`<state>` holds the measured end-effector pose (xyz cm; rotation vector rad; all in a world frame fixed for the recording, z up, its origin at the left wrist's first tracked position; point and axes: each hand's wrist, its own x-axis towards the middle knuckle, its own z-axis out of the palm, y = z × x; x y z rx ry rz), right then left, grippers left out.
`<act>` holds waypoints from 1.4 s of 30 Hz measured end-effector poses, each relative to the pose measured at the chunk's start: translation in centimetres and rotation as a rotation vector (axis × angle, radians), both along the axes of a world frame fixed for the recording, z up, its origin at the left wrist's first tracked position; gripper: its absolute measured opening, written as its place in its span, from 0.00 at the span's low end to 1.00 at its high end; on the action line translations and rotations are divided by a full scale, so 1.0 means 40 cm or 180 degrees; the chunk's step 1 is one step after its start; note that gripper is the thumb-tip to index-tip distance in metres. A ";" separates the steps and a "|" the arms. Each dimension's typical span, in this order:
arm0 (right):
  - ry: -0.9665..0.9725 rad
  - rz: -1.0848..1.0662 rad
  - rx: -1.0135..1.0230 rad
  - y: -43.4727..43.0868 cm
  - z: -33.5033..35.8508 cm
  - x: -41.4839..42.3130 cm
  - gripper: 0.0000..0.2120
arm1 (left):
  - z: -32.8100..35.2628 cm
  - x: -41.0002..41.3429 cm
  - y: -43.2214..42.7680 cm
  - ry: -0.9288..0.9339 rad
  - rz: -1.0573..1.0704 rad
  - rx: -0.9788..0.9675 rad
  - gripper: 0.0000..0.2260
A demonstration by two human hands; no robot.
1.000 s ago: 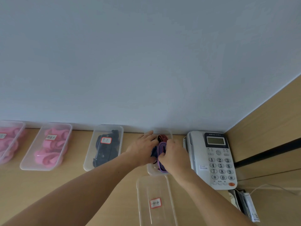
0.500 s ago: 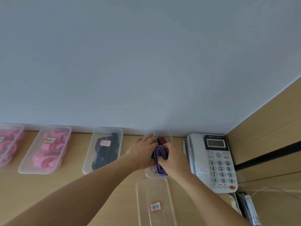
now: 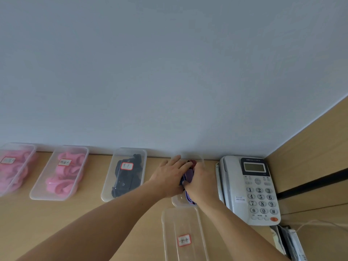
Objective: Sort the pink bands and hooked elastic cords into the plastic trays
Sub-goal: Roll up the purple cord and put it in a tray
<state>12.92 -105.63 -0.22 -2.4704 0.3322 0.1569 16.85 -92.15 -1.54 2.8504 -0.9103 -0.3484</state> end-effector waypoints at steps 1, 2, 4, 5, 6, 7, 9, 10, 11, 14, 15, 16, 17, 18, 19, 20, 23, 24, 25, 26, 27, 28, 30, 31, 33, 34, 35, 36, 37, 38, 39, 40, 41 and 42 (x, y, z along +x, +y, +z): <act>0.0020 0.0004 0.0219 -0.006 -0.004 -0.005 0.16 | -0.001 0.000 0.004 0.0125 -0.0010 -0.0046 0.33; 0.0098 0.0003 0.0435 -0.014 -0.004 -0.008 0.17 | -0.002 0.000 0.007 0.0247 -0.0012 -0.0085 0.33; 0.0275 -0.0007 0.0736 -0.031 0.003 -0.006 0.16 | -0.001 0.004 0.008 0.0392 0.0007 -0.0158 0.32; 0.0295 0.0046 0.0687 -0.040 0.006 -0.004 0.14 | 0.001 0.007 0.007 0.0436 0.0017 -0.0206 0.32; 0.0222 0.0156 0.0430 -0.046 0.009 -0.002 0.14 | 0.002 0.010 0.006 0.0450 0.0011 -0.0242 0.31; 0.0131 0.0278 0.0134 -0.048 0.012 -0.002 0.15 | 0.004 0.013 0.005 0.0437 -0.0016 -0.0251 0.31; 0.0025 0.0418 -0.0129 -0.043 0.019 -0.007 0.19 | 0.007 0.015 0.005 0.0413 -0.0068 -0.0243 0.32; 0.0003 0.0466 -0.0169 -0.040 0.018 -0.011 0.19 | 0.007 0.016 0.005 0.0412 -0.0063 -0.0252 0.33; -0.0023 0.0517 -0.0243 -0.038 0.017 -0.012 0.18 | 0.007 0.016 0.007 0.0417 -0.0044 -0.0264 0.33; -0.0022 0.0561 -0.0248 -0.044 0.029 0.001 0.13 | 0.006 0.020 0.012 0.0390 -0.0010 -0.0342 0.33; 0.0037 0.0605 -0.0157 -0.049 0.036 0.010 0.13 | 0.005 0.021 0.013 0.0364 -0.0017 -0.0361 0.32; 0.0130 0.0699 -0.0106 -0.055 0.043 0.018 0.13 | 0.004 0.022 0.015 0.0345 -0.0029 -0.0367 0.31; 0.0242 0.0811 -0.0105 -0.062 0.050 0.027 0.13 | 0.003 0.023 0.016 0.0334 -0.0043 -0.0359 0.30; 0.0352 0.0932 -0.0135 -0.071 0.056 0.035 0.12 | 0.001 0.024 0.015 0.0333 -0.0055 -0.0337 0.30; 0.0436 0.1034 -0.0160 -0.080 0.061 0.043 0.11 | -0.002 0.025 0.014 0.0341 -0.0058 -0.0303 0.30; 0.0484 0.1115 -0.0182 -0.086 0.064 0.048 0.11 | -0.003 0.027 0.013 0.0352 -0.0052 -0.0263 0.30; 0.0389 0.1141 -0.0281 -0.080 0.062 0.040 0.13 | -0.008 0.032 0.010 0.0333 -0.0055 -0.0181 0.29; 0.0323 0.1039 -0.0274 -0.075 0.056 0.031 0.14 | -0.009 0.033 0.010 0.0307 -0.0067 -0.0161 0.28; 0.0284 0.0962 -0.0255 -0.071 0.050 0.025 0.13 | -0.011 0.033 0.010 0.0282 -0.0073 -0.0138 0.28; 0.0310 0.0954 -0.0252 -0.069 0.048 0.023 0.12 | -0.013 0.031 0.011 0.0264 -0.0067 -0.0122 0.28; 0.0397 0.0995 -0.0262 -0.071 0.051 0.028 0.11 | -0.015 0.029 0.012 0.0255 -0.0054 -0.0117 0.28; 0.0503 0.1038 -0.0265 -0.075 0.057 0.037 0.11 | -0.016 0.027 0.012 0.0260 -0.0045 -0.0122 0.28; 0.0590 0.1054 -0.0281 -0.087 0.069 0.053 0.15 | -0.016 0.025 0.010 0.0259 -0.0023 -0.0181 0.28; 0.0577 0.1034 -0.0287 -0.093 0.073 0.056 0.17 | -0.015 0.026 0.008 0.0242 -0.0003 -0.0223 0.28; 0.0538 0.1086 -0.0188 -0.098 0.076 0.056 0.19 | -0.013 0.027 0.007 0.0245 0.0025 -0.0300 0.27; 0.0525 0.1188 -0.0145 -0.097 0.076 0.055 0.19 | -0.011 0.028 0.008 0.0276 0.0011 -0.0329 0.27; 0.0523 0.1318 -0.0178 -0.095 0.076 0.054 0.18 | -0.008 0.030 0.010 0.0330 -0.0031 -0.0327 0.26; 0.0511 0.1443 -0.0283 -0.093 0.076 0.054 0.18 | -0.005 0.033 0.013 0.0393 -0.0096 -0.0280 0.26; 0.0482 0.1529 -0.0400 -0.089 0.076 0.055 0.18 | -0.002 0.037 0.014 0.0447 -0.0169 -0.0191 0.26; 0.0446 0.1569 -0.0484 -0.086 0.076 0.055 0.18 | 0.001 0.041 0.014 0.0490 -0.0232 -0.0085 0.26; 0.0423 0.1576 -0.0520 -0.084 0.075 0.056 0.18 | 0.005 0.045 0.013 0.0528 -0.0274 0.0006 0.26; 0.0411 0.1573 -0.0540 -0.081 0.075 0.056 0.18 | 0.009 0.047 0.013 0.0574 -0.0291 0.0068 0.27; 0.0409 0.1591 -0.0577 -0.078 0.075 0.057 0.19 | 0.014 0.049 0.013 0.0636 -0.0282 0.0096 0.27; 0.0413 0.1644 -0.0633 -0.076 0.077 0.058 0.18 | 0.017 0.051 0.014 0.0709 -0.0256 0.0092 0.28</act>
